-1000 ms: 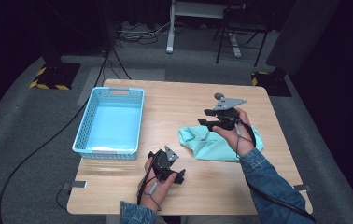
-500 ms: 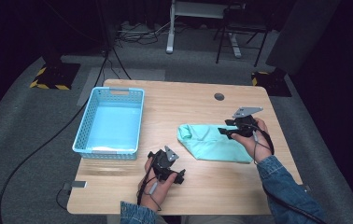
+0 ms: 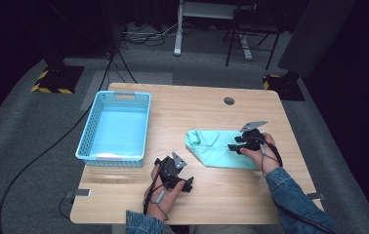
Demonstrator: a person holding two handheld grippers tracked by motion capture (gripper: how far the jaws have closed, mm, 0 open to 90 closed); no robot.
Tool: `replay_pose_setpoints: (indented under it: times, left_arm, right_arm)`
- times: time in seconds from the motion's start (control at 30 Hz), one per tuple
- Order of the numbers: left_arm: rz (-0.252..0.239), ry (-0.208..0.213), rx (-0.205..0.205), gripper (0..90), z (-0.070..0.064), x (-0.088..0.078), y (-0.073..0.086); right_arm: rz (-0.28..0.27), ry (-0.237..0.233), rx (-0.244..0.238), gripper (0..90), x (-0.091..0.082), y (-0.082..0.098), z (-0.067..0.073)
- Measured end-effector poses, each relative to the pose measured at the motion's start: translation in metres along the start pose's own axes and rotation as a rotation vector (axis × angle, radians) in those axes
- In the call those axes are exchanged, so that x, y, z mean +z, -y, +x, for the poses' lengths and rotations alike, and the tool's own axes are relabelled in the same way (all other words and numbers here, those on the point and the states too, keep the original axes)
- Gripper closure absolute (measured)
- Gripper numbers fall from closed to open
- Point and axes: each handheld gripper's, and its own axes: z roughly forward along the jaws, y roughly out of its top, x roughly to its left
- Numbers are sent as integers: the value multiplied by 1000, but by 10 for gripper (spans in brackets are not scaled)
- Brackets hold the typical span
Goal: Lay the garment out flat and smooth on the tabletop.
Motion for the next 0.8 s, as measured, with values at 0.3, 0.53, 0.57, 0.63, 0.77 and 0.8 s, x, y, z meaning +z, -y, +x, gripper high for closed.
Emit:
replay_pose_setpoints:
  times: [0.3,0.53,0.57,0.63,0.77,0.8]
  left_arm:
    - [0,-1,0,1,0,0,0]
    - [0,0,0,2,0,0,0]
    - [0,0,0,2,0,0,0]
    - [0,0,0,2,0,0,0]
    - [0,-1,0,2,0,0,0]
    - [0,-1,0,1,0,0,0]
  right_arm:
    - [36,-43,20,763,5,9,2]
    - [36,-48,12,874,-4,7,5]
    - [28,-47,9,874,-8,6,6]
    - [18,-42,-4,874,-13,4,9]
    - [-4,-23,-51,874,-34,1,21]
    - [-9,-20,-60,874,-39,1,24]
